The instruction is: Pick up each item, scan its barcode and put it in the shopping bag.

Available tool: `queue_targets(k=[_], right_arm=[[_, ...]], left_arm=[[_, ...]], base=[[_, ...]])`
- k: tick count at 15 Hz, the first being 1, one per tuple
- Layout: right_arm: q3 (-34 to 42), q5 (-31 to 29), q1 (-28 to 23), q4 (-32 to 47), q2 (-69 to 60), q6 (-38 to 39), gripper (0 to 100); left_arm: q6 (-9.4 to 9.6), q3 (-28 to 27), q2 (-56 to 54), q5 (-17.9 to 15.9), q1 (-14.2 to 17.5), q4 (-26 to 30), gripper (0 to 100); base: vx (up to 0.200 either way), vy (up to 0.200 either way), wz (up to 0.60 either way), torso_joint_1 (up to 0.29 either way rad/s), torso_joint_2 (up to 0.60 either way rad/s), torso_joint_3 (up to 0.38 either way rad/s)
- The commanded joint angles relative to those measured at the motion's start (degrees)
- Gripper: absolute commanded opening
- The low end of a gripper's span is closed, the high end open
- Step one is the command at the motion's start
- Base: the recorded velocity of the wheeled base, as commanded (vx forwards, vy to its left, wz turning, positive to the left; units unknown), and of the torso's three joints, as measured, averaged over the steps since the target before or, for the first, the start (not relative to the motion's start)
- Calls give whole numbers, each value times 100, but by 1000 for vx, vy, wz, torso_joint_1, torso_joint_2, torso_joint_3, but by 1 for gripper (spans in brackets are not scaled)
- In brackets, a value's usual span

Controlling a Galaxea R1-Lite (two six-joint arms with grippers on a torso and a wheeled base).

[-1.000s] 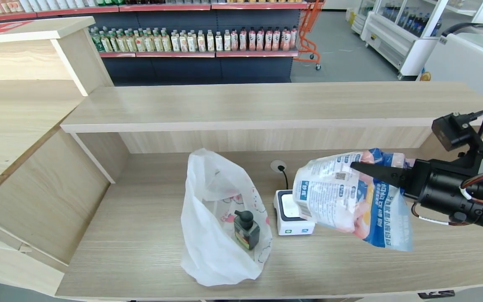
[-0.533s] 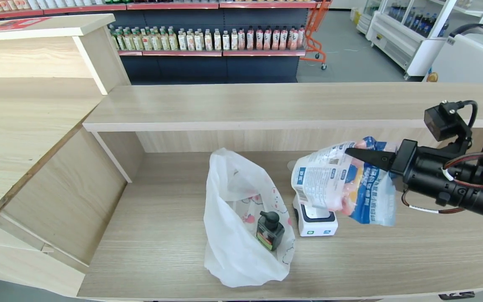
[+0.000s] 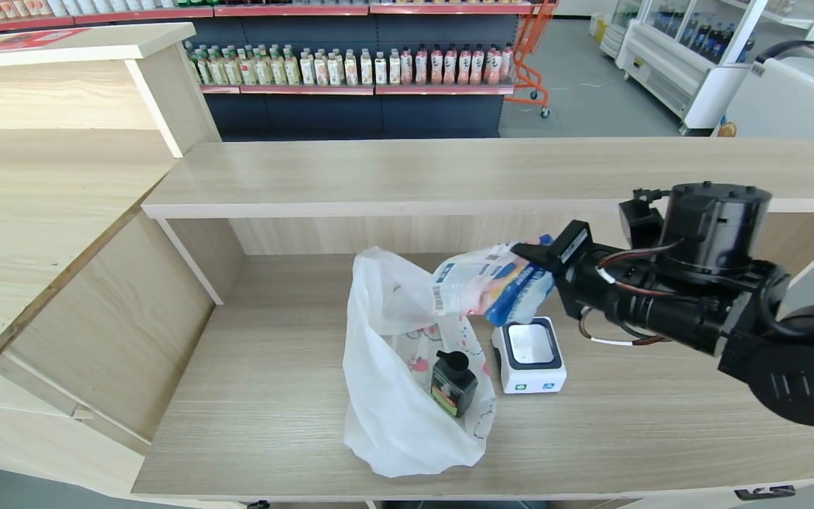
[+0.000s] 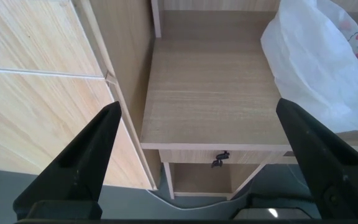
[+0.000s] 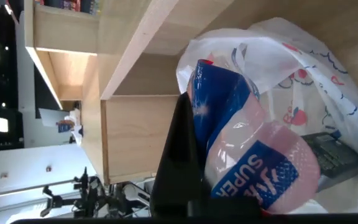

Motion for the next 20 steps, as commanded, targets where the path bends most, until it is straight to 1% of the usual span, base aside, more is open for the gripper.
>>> queue_targets(k=[1,3,5,9,13,20], right_arm=[[-98,-63,254,-16,509,84,0],[-309,-72,289,-25,764,312,0],[-740,-115,272,-34,1133,725,0],[-1249,-186,254,-42,1687,945,0],[-1460,-133,184,-34,1977,945,0],[-1522,-133,316,-333,2425,628,0]], left_arm=[[0,0,-2,2,5,0,100],[0,0,-2,2,5,0,100],[0,0,-2,2,-4,0,100],[0,0,-2,2,5,0,100],[0,0,-2,2,-4,0,100],[0,0,-2,2,5,0,100]], base=[[0,0,0,0,0,0],[0,0,0,0,0,0],[0,0,0,0,0,0],[0,0,0,0,0,0],[0,0,0,0,0,0],[0,0,0,0,0,0]])
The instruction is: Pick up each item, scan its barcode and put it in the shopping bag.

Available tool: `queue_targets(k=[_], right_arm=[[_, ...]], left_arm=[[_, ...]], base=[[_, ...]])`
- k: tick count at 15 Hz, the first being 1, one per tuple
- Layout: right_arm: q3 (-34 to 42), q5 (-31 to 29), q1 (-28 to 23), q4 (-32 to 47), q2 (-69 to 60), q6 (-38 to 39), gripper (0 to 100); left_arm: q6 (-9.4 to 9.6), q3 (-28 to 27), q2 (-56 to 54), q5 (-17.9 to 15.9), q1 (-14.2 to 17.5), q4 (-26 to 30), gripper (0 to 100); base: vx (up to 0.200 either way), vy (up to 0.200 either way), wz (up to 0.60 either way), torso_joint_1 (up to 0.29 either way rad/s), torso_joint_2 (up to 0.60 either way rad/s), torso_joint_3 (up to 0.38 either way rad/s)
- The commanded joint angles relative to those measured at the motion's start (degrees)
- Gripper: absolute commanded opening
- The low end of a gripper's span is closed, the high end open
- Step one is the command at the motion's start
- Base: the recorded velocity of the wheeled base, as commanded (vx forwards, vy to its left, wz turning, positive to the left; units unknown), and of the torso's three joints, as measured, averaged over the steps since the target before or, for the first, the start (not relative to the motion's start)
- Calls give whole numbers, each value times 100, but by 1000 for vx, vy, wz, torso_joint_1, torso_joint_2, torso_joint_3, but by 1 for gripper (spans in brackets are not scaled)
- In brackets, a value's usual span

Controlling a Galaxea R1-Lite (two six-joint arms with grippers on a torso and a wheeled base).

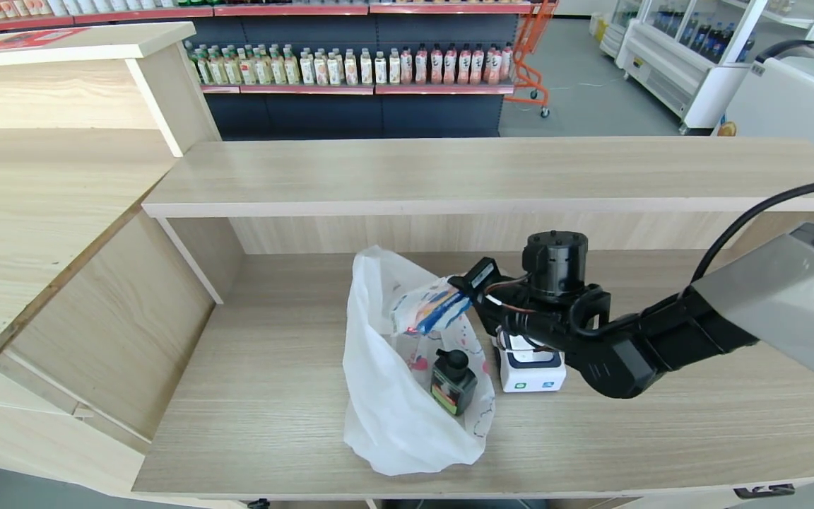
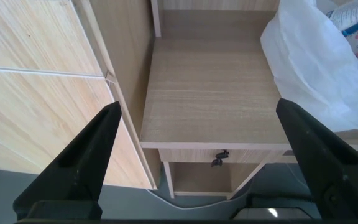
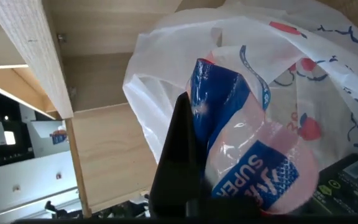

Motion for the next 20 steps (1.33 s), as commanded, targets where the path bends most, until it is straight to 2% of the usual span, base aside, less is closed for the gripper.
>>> queue_targets(k=[1,8,10,13,14,16,17,18,19,20], right_arm=[[-16,12,32,-62,158,-24,100],[-7,258,-21,-291,9,-33,100],[441,496,-135,-273,-580,-270,100],[1733,1234,-302,-247,-2180,-1167,100],[2418,1612,-320,-247,-2971,-1773,100],[3385,1700,-399,-176,-3946,-3663,100],[4018,1682,-724,70,-4517,-5543,100],[4528,1577,-1173,272,-4931,-6792,100],[4677,1542,-1278,307,-5080,-7064,100],[5530,997,-1489,746,-6187,-7354,100]], left_arm=[[2,0,-2,2,-4,0,100],[2,0,-2,2,5,0,100],[2,0,-2,2,5,0,100],[2,0,-2,2,5,0,100],[2,0,-2,2,5,0,100],[2,0,-2,2,5,0,100],[2,0,-2,2,5,0,100],[2,0,-2,2,5,0,100],[2,0,-2,2,-4,0,100],[2,0,-2,2,5,0,100]], base=[[0,0,0,0,0,0],[0,0,0,0,0,0],[0,0,0,0,0,0],[0,0,0,0,0,0],[0,0,0,0,0,0],[0,0,0,0,0,0],[0,0,0,0,0,0],[0,0,0,0,0,0],[0,0,0,0,0,0],[0,0,0,0,0,0]])
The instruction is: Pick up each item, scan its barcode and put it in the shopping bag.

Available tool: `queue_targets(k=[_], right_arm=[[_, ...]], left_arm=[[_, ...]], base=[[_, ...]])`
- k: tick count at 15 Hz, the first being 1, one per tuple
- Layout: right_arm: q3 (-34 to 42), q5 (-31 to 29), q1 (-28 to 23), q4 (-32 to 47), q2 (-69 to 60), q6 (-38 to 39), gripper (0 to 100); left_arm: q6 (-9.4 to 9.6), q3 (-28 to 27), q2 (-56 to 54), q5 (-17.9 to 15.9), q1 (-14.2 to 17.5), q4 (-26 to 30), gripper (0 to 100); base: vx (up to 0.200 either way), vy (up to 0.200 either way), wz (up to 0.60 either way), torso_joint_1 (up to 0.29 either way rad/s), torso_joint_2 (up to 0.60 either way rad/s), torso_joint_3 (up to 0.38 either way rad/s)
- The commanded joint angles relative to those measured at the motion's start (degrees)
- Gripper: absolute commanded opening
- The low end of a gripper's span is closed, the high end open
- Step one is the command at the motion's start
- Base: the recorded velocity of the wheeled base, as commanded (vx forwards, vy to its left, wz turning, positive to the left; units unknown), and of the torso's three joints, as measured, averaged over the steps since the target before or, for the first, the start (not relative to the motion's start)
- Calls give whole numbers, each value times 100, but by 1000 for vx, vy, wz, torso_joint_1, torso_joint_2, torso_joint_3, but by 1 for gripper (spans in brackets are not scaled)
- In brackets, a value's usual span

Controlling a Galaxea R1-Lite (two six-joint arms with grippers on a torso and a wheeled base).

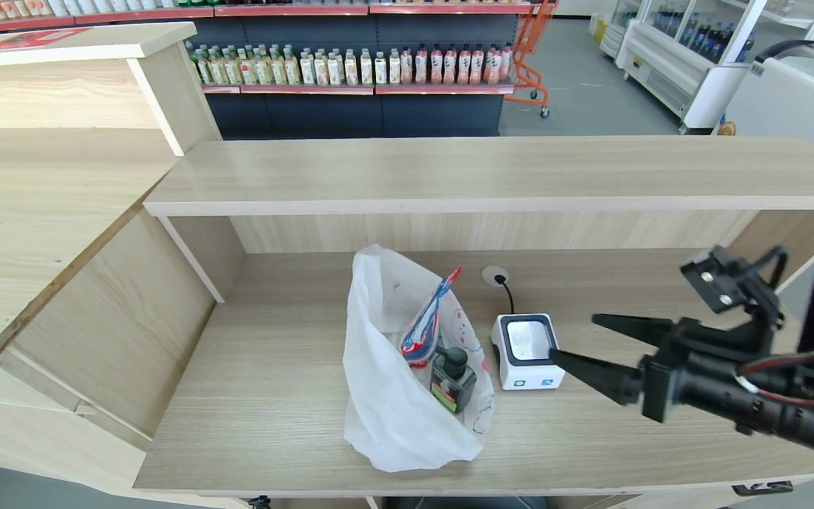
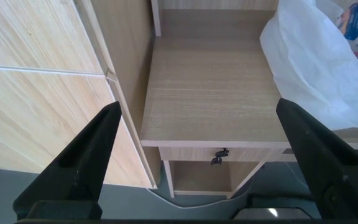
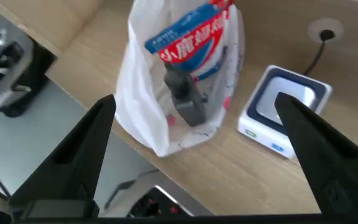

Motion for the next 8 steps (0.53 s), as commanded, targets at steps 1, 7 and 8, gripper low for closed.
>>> queue_targets(k=[1,7,8], right_arm=[[1885,-1043,-714,1015,-2935,-650,100],[2201,-1790,-2234,4697,-7461,290,100],[2201,-1719,-2305,4697,-7655,255,100]], left_arm=[[0,0,-2,4,-1,0,100],[0,0,-2,4,-1,0,100],[0,0,-2,4,7,0,100]], base=[[0,0,0,0,0,0],[0,0,0,0,0,0],[0,0,0,0,0,0]])
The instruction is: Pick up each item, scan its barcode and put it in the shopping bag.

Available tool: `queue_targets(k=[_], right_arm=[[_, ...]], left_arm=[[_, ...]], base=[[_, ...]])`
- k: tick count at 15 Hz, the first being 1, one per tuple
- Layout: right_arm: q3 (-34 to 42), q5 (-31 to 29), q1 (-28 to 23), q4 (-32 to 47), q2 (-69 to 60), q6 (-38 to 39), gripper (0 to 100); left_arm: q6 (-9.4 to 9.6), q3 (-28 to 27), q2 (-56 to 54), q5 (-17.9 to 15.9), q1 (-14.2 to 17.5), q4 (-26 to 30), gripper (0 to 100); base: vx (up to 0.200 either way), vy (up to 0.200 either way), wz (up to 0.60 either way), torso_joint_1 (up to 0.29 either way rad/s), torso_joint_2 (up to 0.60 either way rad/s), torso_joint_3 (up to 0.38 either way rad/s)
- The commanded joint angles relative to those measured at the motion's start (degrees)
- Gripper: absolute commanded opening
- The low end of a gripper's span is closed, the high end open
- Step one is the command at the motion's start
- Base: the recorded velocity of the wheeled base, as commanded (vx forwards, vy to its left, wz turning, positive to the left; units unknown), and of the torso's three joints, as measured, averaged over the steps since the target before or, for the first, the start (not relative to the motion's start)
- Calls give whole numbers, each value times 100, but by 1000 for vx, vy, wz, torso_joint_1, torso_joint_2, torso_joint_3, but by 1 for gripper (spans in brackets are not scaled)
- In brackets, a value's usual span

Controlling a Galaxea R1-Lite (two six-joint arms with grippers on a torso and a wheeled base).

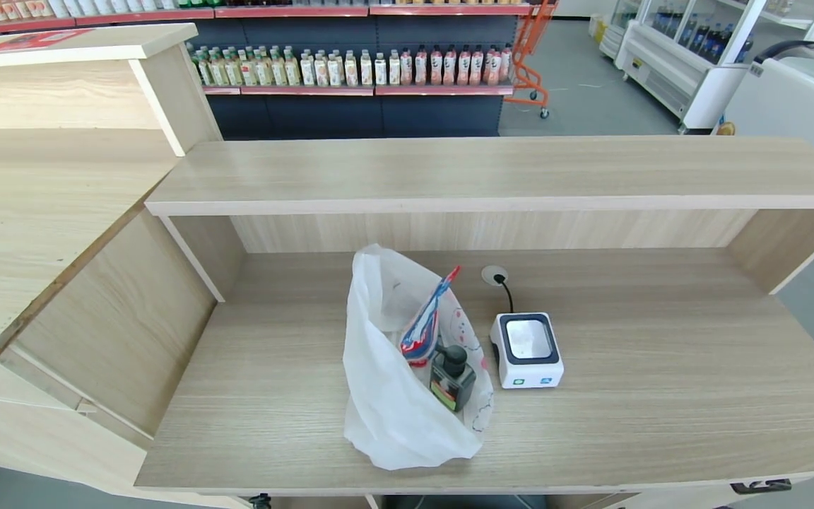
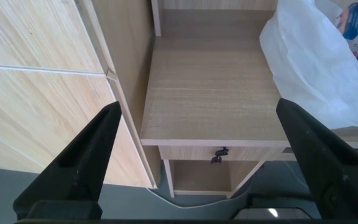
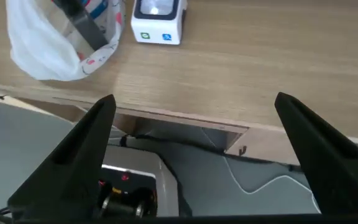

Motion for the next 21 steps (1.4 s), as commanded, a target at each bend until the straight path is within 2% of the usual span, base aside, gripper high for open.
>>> queue_targets(k=[1,3,4,8,9,19,21], right_arm=[[276,-202,-950,1121,-2639,71,100],[258,-387,-932,1200,-2648,1,100],[241,-483,-941,1323,-2639,212,100],[241,-554,-932,1332,-2639,62,100],[241,-554,-932,1332,-2639,18,0],[232,-580,-941,1358,-2639,203,0],[232,-580,-941,1358,-2639,203,0]], left_arm=[[0,0,-2,2,5,0,100],[0,0,-2,2,5,0,100],[0,0,-2,2,5,0,100],[0,0,-2,2,5,0,100],[0,0,-2,2,5,0,100],[8,0,-2,-7,5,0,100],[-53,0,-2,2,-4,0,100]], base=[[0,0,0,0,0,0],[0,0,0,0,0,0],[0,0,0,0,0,0],[0,0,0,0,0,0],[0,0,0,0,0,0],[0,0,0,0,0,0],[0,0,0,0,0,0]])
